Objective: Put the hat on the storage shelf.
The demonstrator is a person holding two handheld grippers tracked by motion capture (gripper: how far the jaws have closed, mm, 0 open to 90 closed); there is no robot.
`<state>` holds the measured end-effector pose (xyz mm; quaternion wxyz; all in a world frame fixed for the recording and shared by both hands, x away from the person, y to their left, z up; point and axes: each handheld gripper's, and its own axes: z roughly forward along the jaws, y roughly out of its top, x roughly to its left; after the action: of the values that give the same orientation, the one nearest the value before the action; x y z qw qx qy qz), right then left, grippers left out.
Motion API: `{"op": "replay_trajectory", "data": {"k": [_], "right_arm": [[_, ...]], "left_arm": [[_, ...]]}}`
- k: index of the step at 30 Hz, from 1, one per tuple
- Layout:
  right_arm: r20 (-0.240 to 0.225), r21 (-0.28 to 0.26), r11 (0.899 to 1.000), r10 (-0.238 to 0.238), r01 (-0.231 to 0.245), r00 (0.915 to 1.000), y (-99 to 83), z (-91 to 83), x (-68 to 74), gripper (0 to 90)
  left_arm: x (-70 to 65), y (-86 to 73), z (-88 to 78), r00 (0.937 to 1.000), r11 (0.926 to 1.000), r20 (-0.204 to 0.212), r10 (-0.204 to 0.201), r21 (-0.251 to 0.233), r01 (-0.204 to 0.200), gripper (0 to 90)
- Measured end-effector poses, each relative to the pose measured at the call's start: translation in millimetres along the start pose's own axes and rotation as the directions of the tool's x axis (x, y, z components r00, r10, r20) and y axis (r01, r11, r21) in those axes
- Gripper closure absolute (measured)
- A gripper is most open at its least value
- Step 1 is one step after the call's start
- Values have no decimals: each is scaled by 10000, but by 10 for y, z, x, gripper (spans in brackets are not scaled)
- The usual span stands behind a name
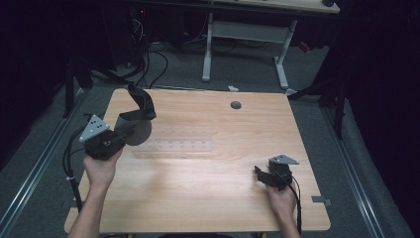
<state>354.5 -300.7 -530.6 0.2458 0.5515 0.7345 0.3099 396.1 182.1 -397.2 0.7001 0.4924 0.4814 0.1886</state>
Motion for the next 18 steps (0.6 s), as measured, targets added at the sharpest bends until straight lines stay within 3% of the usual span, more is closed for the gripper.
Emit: {"op": "replay_trajectory", "data": {"k": [7, 18], "right_arm": [[-9, 5, 10000, -11, 11, 10000, 0, -1, 0, 368], [-59, -7, 10000, -70, 70, 10000, 0, 1, 1, 367]], "left_arm": [[143, -17, 37, 9985, 9993, -419, 348, -127, -353, 861], [292, -117, 121, 9879, 9940, -1111, 1083, 302, -1056, 861]]}}
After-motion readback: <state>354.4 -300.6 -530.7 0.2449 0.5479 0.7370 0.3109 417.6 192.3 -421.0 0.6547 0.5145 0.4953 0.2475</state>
